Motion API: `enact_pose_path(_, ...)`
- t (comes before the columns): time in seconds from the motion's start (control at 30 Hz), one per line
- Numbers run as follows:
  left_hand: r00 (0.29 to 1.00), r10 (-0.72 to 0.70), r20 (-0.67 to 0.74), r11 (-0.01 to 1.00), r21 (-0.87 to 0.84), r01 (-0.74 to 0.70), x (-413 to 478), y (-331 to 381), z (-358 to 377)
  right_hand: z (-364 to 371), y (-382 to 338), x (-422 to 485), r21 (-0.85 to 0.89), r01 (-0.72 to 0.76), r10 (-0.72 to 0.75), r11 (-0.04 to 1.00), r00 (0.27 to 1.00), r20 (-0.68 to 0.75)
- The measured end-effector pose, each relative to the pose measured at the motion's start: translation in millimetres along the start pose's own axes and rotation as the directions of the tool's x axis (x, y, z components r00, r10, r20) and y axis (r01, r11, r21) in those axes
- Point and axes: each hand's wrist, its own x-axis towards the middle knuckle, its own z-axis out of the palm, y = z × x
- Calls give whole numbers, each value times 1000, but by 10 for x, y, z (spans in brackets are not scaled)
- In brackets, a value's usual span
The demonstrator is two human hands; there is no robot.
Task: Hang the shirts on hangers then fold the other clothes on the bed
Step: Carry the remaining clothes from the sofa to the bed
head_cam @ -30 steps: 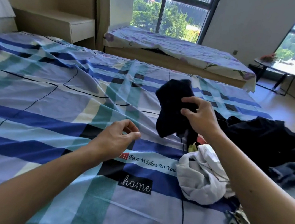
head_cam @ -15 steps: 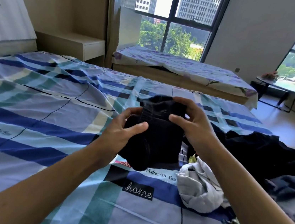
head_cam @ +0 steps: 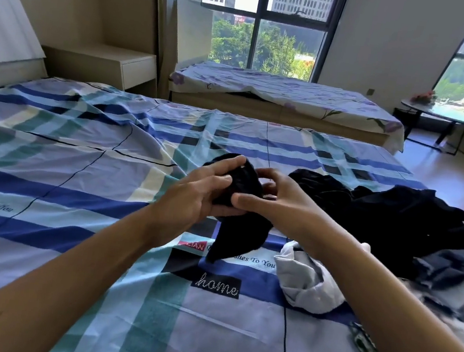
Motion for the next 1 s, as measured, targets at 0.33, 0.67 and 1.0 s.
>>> enact_pose_path(0.33, 858, 511, -40, 192, 979, -68, 16, -82, -355, -155, -116, 100, -245, 161, -144, 956, 986, 85)
enact_pose_path(0.67, 997, 70, -14, 641, 767, -34, -23, 79, -735, -397, -147, 137, -307, 178, -156, 935, 983, 94)
enact_pose_path(1.0, 941, -58, -334, 864, 455, 216, -41, 195, -807, -350, 78, 302, -71, -14, 2, 997, 987, -161)
